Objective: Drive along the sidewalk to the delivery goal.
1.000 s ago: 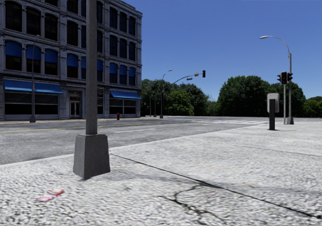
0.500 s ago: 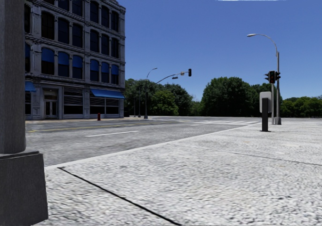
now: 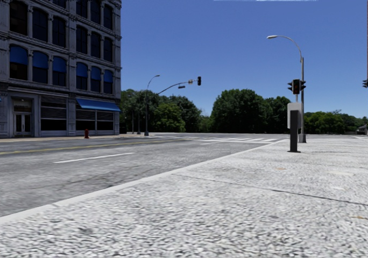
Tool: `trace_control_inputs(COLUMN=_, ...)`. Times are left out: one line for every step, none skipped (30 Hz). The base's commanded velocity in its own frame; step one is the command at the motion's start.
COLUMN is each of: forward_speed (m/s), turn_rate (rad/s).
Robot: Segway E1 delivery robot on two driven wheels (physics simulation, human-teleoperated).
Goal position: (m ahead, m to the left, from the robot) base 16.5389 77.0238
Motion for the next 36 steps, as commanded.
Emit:
trace_control_inputs(forward_speed=2.00, turn_rate=-0.31)
trace_control_inputs(forward_speed=2.00, turn_rate=-0.31)
trace_control_inputs(forward_speed=2.00, turn_rate=-0.31)
trace_control_inputs(forward_speed=2.00, turn_rate=-0.31)
trace_control_inputs(forward_speed=2.00, turn_rate=-0.31)
trace_control_inputs(forward_speed=2.00, turn_rate=-0.31)
trace_control_inputs(forward_speed=2.00, turn_rate=-0.31)
trace_control_inputs(forward_speed=2.00, turn_rate=-0.31)
trace_control_inputs(forward_speed=2.00, turn_rate=-0.31)
trace_control_inputs(forward_speed=2.00, turn_rate=-0.31)
trace_control_inputs(forward_speed=2.00, turn_rate=-0.31)
trace_control_inputs(forward_speed=2.00, turn_rate=-0.31)
trace_control_inputs(forward_speed=2.00, turn_rate=-0.31)
trace_control_inputs(forward_speed=2.00, turn_rate=-0.32)
trace_control_inputs(forward_speed=2.00, turn_rate=-0.32)
trace_control_inputs(forward_speed=2.00, turn_rate=-0.32)
trace_control_inputs(forward_speed=2.00, turn_rate=-0.32)
trace_control_inputs(forward_speed=2.00, turn_rate=-0.32)
trace_control_inputs(forward_speed=2.00, turn_rate=-0.41)
trace_control_inputs(forward_speed=2.00, turn_rate=-0.41)
trace_control_inputs(forward_speed=2.00, turn_rate=-0.43)
trace_control_inputs(forward_speed=2.00, turn_rate=-0.43)
trace_control_inputs(forward_speed=2.00, turn_rate=-0.44)
trace_control_inputs(forward_speed=2.00, turn_rate=-0.44)
trace_control_inputs(forward_speed=2.00, turn_rate=-0.49)
trace_control_inputs(forward_speed=2.00, turn_rate=-0.54)
trace_control_inputs(forward_speed=2.00, turn_rate=-0.60)
trace_control_inputs(forward_speed=2.00, turn_rate=-0.60)
trace_control_inputs(forward_speed=2.00, turn_rate=-0.64)
trace_control_inputs(forward_speed=2.00, turn_rate=-0.66)
trace_control_inputs(forward_speed=2.00, turn_rate=-0.66)
trace_control_inputs(forward_speed=2.00, turn_rate=-0.67)
trace_control_inputs(forward_speed=2.00, turn_rate=-0.67)
trace_control_inputs(forward_speed=2.00, turn_rate=-0.67)
trace_control_inputs(forward_speed=2.00, turn_rate=-0.68)
trace_control_inputs(forward_speed=2.00, turn_rate=-0.68)
